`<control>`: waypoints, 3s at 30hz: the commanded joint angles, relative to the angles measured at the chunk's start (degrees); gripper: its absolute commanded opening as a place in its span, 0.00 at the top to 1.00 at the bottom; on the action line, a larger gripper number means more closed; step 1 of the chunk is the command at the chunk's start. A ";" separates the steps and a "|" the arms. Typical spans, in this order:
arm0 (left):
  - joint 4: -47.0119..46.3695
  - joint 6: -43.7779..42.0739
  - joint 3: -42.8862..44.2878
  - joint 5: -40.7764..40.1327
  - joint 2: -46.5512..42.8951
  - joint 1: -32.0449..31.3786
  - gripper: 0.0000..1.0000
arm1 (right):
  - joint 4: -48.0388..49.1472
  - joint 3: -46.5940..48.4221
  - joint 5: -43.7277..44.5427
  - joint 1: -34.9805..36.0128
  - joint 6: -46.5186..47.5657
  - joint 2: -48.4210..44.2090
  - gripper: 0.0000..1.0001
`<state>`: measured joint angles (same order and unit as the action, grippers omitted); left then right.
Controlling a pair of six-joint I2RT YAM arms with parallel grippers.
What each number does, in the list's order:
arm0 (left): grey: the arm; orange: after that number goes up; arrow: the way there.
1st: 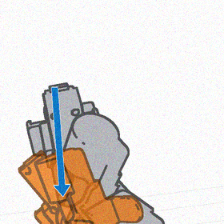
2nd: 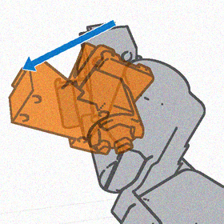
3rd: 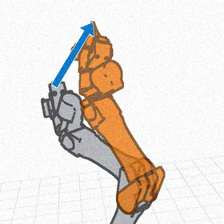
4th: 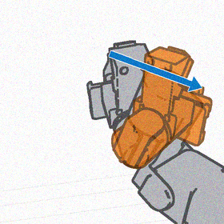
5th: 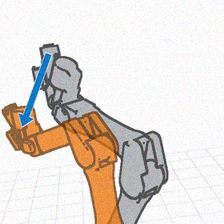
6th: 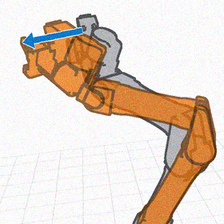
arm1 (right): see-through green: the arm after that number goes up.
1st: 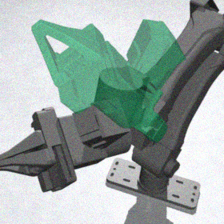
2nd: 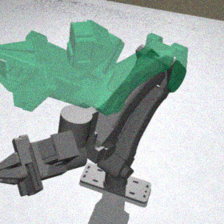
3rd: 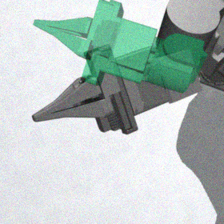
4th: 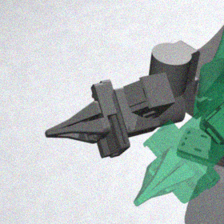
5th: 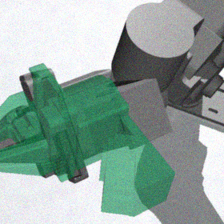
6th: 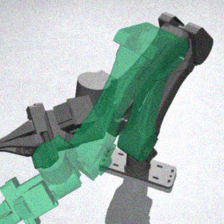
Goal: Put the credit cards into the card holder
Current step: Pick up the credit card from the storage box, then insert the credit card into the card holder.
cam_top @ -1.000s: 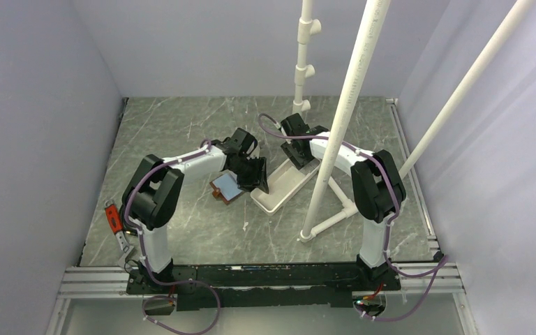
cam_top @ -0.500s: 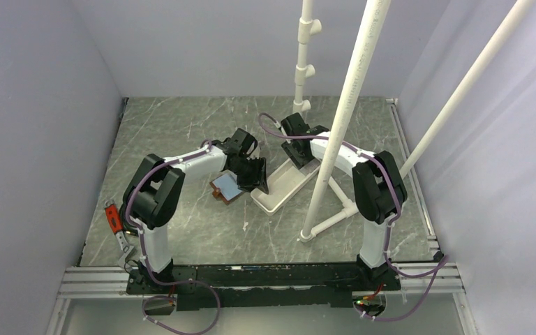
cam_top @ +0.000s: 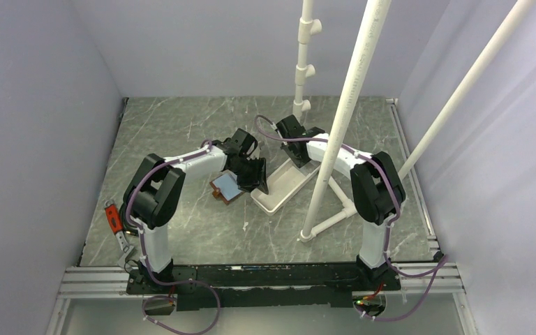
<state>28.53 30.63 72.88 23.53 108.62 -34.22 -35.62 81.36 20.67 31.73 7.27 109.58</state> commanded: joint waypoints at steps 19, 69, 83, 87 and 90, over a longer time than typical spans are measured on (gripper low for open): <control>0.84 -0.66 1.69 4.43 -0.30 0.05 0.44 | -2.82 1.40 -5.54 -2.82 -4.23 -10.36 1.00; -44.19 24.63 -29.55 28.28 -30.71 26.36 1.00 | 43.09 -6.41 -67.25 -2.10 -49.46 -6.53 0.85; -14.74 8.58 -26.73 21.80 -19.99 29.29 1.00 | 12.22 16.66 -52.61 2.66 -25.47 11.80 0.81; -18.31 9.41 -27.98 23.37 -16.31 29.30 1.00 | 9.00 20.43 -50.13 3.14 -23.36 16.11 0.96; -19.05 8.71 -27.84 23.17 -14.67 29.30 1.00 | 7.38 22.08 -48.90 3.25 -21.87 18.50 1.00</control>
<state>11.11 41.54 44.27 46.54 92.75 -5.08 -23.90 99.22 -31.55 34.74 -18.87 126.98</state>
